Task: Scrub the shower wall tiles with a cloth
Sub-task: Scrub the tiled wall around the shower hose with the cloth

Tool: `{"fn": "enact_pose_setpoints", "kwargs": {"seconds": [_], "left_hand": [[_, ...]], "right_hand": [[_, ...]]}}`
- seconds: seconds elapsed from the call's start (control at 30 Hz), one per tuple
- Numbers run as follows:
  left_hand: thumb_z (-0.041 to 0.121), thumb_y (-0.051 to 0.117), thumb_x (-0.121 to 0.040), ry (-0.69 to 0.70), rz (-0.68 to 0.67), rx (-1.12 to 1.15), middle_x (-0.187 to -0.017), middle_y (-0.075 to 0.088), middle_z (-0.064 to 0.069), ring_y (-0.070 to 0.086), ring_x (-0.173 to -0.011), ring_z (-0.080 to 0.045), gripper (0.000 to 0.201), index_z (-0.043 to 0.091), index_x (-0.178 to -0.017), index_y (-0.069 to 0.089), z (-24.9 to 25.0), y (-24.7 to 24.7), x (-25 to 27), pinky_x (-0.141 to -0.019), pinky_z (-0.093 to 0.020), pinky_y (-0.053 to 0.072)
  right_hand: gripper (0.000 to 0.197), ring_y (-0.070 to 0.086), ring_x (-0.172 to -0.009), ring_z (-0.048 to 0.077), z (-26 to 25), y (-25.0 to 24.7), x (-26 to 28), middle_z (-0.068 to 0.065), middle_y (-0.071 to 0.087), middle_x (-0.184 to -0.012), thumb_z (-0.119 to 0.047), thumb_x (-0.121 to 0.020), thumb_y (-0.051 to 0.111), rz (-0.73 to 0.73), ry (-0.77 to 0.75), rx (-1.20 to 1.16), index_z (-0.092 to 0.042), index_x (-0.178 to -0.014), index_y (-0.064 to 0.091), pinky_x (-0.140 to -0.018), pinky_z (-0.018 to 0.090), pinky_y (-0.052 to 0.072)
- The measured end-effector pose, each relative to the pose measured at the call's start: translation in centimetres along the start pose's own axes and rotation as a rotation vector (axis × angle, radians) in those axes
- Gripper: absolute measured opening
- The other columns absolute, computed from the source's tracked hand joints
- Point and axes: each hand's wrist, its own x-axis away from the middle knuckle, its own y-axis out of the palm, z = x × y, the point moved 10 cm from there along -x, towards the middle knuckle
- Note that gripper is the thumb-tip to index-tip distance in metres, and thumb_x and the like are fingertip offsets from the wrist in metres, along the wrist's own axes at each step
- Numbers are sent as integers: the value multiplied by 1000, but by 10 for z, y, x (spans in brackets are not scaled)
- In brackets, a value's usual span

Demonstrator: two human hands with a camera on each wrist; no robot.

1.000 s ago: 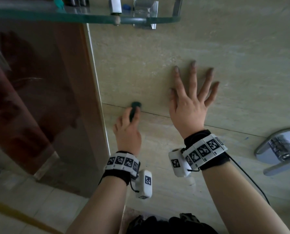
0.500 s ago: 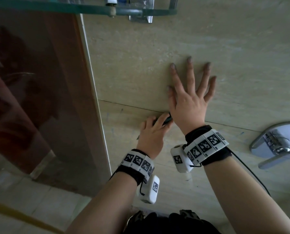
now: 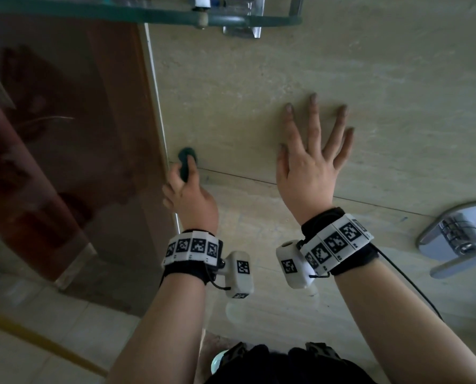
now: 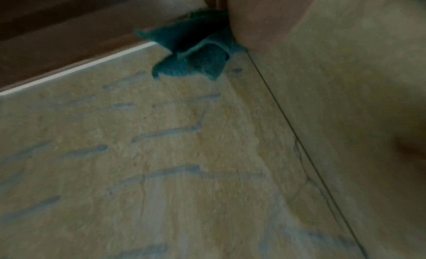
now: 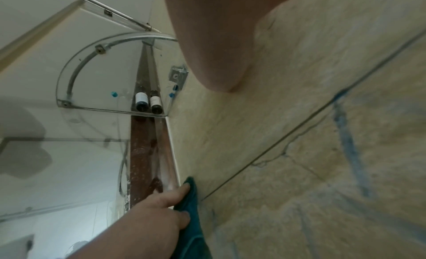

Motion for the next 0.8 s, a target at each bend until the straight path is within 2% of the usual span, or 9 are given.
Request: {"fn": "enact_pose_setpoints", "kwargs": {"seconds": [0.13, 0.3, 0.37, 0.43, 0.53, 0.57, 0.67, 0.73, 0.8], "left_hand": [[-8, 46, -86, 107, 118, 146, -136, 40, -23, 40, -111, -39, 54, 6, -137, 50, -9, -12, -6, -100, -46, 34], [-4, 39, -86, 194, 203, 193, -131, 42, -25, 35, -111, -28, 51, 1, -135, 52, -16, -16, -6, -101, -42, 36], [0, 37, -87, 184, 175, 187, -132, 41, -25, 38, -112, -33, 51, 2, -136, 50, -19, -11, -12, -102, -42, 36], [-5, 42, -87, 154, 113, 161, -135, 40, -26, 42, -111, -42, 52, 3, -139, 48, -21, 1, -15, -101, -47, 37], [-3, 42, -86, 119, 78, 97, -138, 38, -29, 35, -112, -37, 55, -2, -141, 42, -21, 15, -10, -100, -40, 30], [-2, 42, -86, 83, 57, 91, -138, 37, -31, 34, -113, -37, 55, -4, -142, 39, -25, 22, -7, -100, -40, 29], [2, 38, -94, -68, -39, 65, -139, 32, -36, 37, -124, -47, 51, -9, -143, 31, -51, 46, 10, -106, -45, 31], [4, 33, -99, -243, -202, 84, -144, 23, -32, 29, -131, -43, 51, -6, -148, 20, -74, 66, 23, -110, -35, 21], [4, 29, -102, -395, -291, 143, -146, 19, -27, 28, -132, -37, 50, -3, -149, 17, -88, 75, 31, -105, -24, 17]], "right_hand": [[53, 7, -143, 43, -28, 10, -4, 3, 22, -158, -30, -96, 48, -51, -80, -30, -30, -147, 35, -114, 61, 4], [54, 1, -141, 40, -59, 29, -10, 2, 22, -158, -38, -97, 51, -73, -157, -27, -32, -148, 33, -111, 59, -8], [58, 0, -141, 40, -62, 37, -8, 1, 20, -158, -40, -96, 53, -84, -168, 2, -34, -148, 30, -109, 58, -12], [59, -2, -141, 41, -63, 42, -7, 0, 17, -158, -42, -96, 53, -91, -173, 19, -35, -149, 28, -108, 58, -15], [58, -3, -140, 41, -62, 44, -7, 0, 16, -159, -43, -97, 50, -99, -180, 25, -35, -149, 26, -108, 58, -16], [58, -3, -140, 41, -62, 44, -7, 0, 16, -159, -44, -97, 49, -100, -185, 26, -35, -149, 26, -108, 57, -17], [56, -3, -140, 41, -63, 44, -6, 1, 18, -158, -44, -97, 48, -104, -196, 24, -36, -149, 27, -108, 56, -19], [56, -3, -140, 40, -64, 45, -6, 1, 18, -158, -43, -98, 48, -109, -199, 24, -35, -149, 26, -108, 56, -19], [56, -2, -140, 40, -64, 46, -4, 1, 18, -158, -44, -98, 46, -112, -204, 29, -35, -149, 26, -108, 56, -18]]}}
